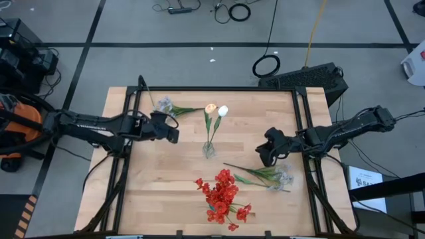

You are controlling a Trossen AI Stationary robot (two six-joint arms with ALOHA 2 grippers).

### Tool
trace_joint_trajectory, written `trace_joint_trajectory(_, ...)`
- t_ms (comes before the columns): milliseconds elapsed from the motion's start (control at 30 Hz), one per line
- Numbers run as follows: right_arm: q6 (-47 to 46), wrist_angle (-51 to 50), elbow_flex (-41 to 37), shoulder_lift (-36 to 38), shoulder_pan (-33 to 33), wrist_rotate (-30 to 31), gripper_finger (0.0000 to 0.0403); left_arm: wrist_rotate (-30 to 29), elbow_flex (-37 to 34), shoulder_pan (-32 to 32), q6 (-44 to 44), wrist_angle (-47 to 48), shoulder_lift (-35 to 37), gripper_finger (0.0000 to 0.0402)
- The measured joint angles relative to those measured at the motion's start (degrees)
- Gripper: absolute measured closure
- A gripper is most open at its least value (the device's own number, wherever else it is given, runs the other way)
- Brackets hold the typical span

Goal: Sort flowers into vase by color
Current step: Put the top red tulip into the blue vase

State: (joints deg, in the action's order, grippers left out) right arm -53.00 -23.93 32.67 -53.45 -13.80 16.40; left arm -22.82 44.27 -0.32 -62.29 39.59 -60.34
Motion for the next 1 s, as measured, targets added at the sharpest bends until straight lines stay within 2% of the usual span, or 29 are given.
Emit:
trace_joint_trajectory(67, 1.55, -0.06, 0.00, -0.02, 0.00, -0.01, 0.0338, 0.75, 0.00, 1.38, 3.51, -0.01, 0.00, 0.0236)
trace_joint_trajectory(333, 2.89, -0.10, 0.00, -0.02, 0.00, 1.42, 0.0338, 10.33, 0.00, 10.60, 16.55, 0.04, 0.00, 0.0236)
trace_joint_trajectory(567, 0.62, 0.13, 0.00, -0.02, 0.02, 6.66, 0.0338, 17.47, 0.00, 21.53, 38.82, 0.65, -0.02, 0.0236)
trace_joint_trajectory(767, -1.67, 0.10, 0.00, -0.02, 0.02, 8.10, 0.0338, 18.08, 0.04, 27.63, 52.86, 6.19, -0.50, 0.0236)
trace_joint_trajectory(900, -1.83, 0.12, 0.00, -0.02, 0.17, 11.75, 0.0338, 18.08, 0.04, 30.79, 57.42, 9.75, -2.59, 0.0236)
trace_joint_trajectory(1000, -2.54, 0.19, 0.00, -0.02, 1.03, 14.42, 0.0338, 18.08, 0.04, 32.32, 57.55, 9.93, -5.14, 0.0236)
